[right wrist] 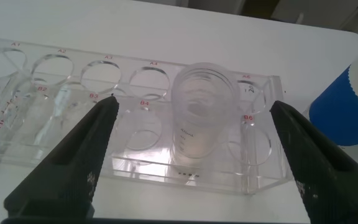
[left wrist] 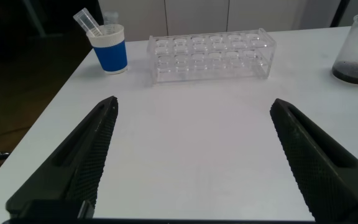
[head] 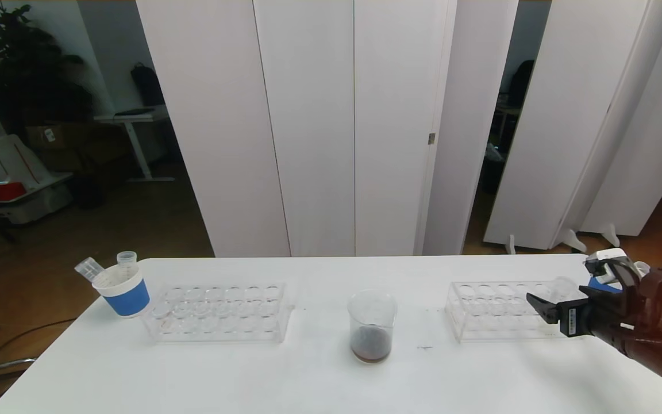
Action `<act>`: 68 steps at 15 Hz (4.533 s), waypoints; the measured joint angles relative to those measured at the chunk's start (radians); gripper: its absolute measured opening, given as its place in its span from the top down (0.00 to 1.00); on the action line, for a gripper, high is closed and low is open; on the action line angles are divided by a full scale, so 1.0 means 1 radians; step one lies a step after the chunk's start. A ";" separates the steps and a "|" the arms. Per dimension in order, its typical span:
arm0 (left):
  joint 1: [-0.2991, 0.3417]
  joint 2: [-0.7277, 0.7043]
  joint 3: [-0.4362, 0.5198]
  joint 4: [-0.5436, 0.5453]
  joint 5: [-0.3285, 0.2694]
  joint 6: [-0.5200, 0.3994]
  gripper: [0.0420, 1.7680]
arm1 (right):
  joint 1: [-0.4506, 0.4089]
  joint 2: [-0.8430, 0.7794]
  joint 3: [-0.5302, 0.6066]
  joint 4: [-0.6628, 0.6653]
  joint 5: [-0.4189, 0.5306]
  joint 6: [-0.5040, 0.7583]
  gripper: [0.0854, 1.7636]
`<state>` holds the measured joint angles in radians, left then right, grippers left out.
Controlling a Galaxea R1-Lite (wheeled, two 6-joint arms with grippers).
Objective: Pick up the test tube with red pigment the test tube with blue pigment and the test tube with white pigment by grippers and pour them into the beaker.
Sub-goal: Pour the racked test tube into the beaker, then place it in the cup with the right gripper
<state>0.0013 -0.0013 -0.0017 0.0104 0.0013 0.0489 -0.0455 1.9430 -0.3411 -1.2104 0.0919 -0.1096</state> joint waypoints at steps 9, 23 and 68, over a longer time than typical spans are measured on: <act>0.000 0.000 0.000 0.000 0.000 0.000 0.01 | -0.002 0.011 -0.025 0.056 0.002 0.069 0.69; 0.000 0.000 0.000 0.000 0.000 0.000 0.01 | -0.006 -0.018 -0.041 0.054 0.004 0.077 0.71; 0.000 0.000 0.000 0.000 0.000 0.000 0.01 | 0.299 -0.140 -0.753 0.674 0.309 0.005 0.71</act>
<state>0.0013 -0.0013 -0.0017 0.0109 0.0013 0.0489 0.2538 1.8026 -1.0938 -0.5360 0.4006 -0.1047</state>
